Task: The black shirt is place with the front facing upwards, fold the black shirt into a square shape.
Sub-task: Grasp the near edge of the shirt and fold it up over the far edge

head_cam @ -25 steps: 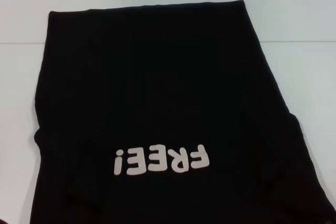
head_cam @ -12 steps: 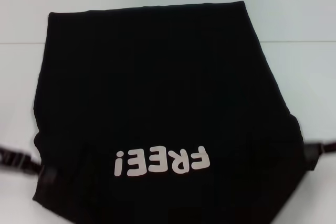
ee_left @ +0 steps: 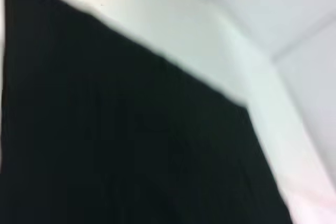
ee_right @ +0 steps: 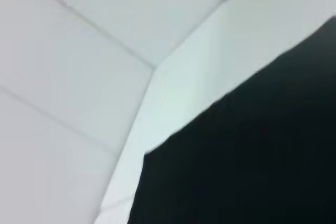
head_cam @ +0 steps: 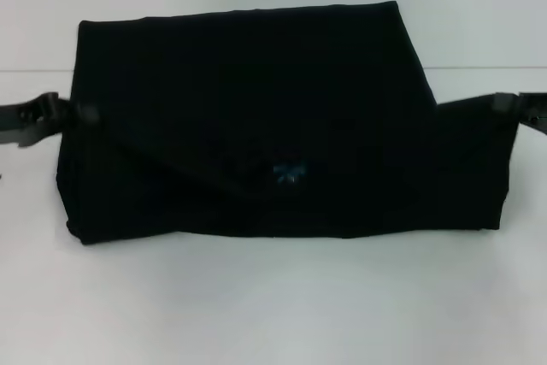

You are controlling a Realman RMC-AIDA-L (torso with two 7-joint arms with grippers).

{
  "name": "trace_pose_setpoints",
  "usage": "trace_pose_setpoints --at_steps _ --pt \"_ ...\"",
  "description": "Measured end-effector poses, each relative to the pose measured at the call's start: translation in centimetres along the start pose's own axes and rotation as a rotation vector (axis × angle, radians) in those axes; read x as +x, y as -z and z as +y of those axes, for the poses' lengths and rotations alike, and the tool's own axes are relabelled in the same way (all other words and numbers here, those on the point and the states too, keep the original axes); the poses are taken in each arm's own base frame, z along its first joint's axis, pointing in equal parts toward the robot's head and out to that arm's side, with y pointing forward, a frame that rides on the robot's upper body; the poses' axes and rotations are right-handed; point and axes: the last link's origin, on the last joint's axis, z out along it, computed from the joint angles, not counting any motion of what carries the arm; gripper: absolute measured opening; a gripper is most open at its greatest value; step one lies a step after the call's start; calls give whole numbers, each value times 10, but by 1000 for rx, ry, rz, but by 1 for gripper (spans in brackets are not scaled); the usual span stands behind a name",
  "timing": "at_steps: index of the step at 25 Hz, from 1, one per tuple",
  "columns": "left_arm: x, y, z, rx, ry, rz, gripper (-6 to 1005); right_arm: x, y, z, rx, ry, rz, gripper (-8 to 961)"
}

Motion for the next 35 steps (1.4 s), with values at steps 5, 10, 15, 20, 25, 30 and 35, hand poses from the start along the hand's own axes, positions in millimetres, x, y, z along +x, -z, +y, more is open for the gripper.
trace_pose_setpoints --at_steps 5,10,15,20,25,30,35 --pt "4 -17 -4 29 10 158 46 -5 -25 0 33 38 -116 40" --pt "18 -25 -4 71 -9 276 46 -13 -34 3 38 86 -195 39" --pt "24 -34 -2 103 -39 339 46 -13 -45 8 41 155 -226 39" --pt "20 -48 -1 157 -83 363 45 -7 -61 1 127 204 -227 39" --pt "15 -58 0 196 -104 382 46 -1 -82 -3 222 267 -204 39" --pt "11 -68 1 229 -101 390 63 1 -98 -4 303 350 -172 45" --pt "4 -75 5 222 -98 416 92 4 -103 -1 299 387 -153 76"
